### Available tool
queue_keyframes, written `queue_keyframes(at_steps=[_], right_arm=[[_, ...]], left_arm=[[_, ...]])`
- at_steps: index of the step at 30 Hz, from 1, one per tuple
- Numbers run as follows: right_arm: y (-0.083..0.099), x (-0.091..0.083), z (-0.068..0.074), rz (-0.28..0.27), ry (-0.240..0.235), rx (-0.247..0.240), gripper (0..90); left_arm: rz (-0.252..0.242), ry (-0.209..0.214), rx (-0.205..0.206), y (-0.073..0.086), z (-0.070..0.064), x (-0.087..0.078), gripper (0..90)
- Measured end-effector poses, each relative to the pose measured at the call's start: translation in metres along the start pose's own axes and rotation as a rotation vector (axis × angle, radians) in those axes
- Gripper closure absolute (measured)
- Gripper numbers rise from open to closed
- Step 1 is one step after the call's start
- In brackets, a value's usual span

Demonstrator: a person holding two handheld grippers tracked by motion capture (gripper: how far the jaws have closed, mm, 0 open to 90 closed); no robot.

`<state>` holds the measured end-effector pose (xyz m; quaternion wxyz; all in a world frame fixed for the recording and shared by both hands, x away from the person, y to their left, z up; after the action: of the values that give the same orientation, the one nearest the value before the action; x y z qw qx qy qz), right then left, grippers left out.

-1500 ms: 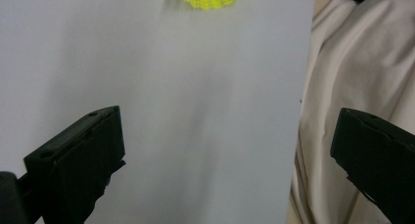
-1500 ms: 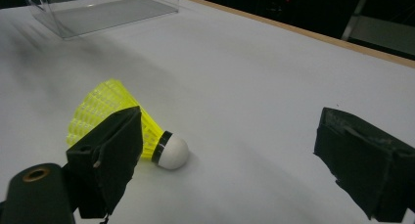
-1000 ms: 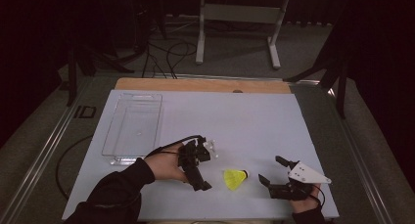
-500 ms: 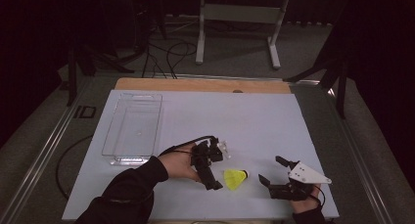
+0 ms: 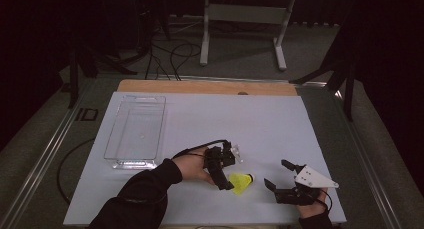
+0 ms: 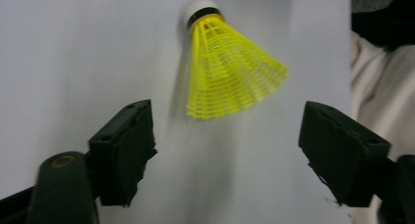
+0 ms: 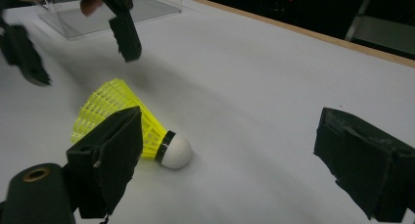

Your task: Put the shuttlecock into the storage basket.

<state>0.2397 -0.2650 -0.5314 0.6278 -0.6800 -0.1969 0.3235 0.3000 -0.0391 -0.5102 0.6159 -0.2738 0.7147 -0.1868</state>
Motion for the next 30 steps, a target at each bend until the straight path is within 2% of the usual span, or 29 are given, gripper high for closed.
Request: queue_keyframes(at_steps=[6, 8, 12, 18, 22, 30], right_arm=[[0.000, 0.000, 0.000, 0.001, -0.001, 0.001, 11.1], [0.000, 0.000, 0.000, 0.001, -0.002, 0.001, 11.1], [0.000, 0.000, 0.000, 0.002, -0.003, 0.001, 11.1], [0.000, 0.000, 0.000, 0.004, -0.005, 0.000, 11.1], [0.000, 0.000, 0.000, 0.005, -0.004, 0.003, 11.2], [0.001, 0.000, 0.000, 0.008, -0.003, 0.001, 11.2]], left_arm=[[0.012, -0.031, 0.008, 0.003, 0.006, 0.012, 32.5], [0.011, -0.026, 0.002, 0.004, 0.007, 0.015, 37.5], [0.010, -0.042, 0.008, 0.004, 0.009, 0.020, 40.2], [0.015, -0.035, 0.015, 0.002, 0.009, 0.026, 47.4], [0.029, -0.021, 0.013, 0.002, 0.010, 0.029, 58.8], [0.033, -0.001, 0.005, 0.000, 0.010, 0.033, 69.1]])
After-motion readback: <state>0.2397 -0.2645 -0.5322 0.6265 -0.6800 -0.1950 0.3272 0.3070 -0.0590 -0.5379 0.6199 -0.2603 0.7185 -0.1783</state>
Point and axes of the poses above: each handheld gripper's, and its own axes: x roughly forward along the jaws, y roughly out of its underside, z roughly to its left, the point moved 4 cm from there along x, roughly forward along the jaws, and after that the axes turned 13 degrees about -z, right-handed, at the moved point
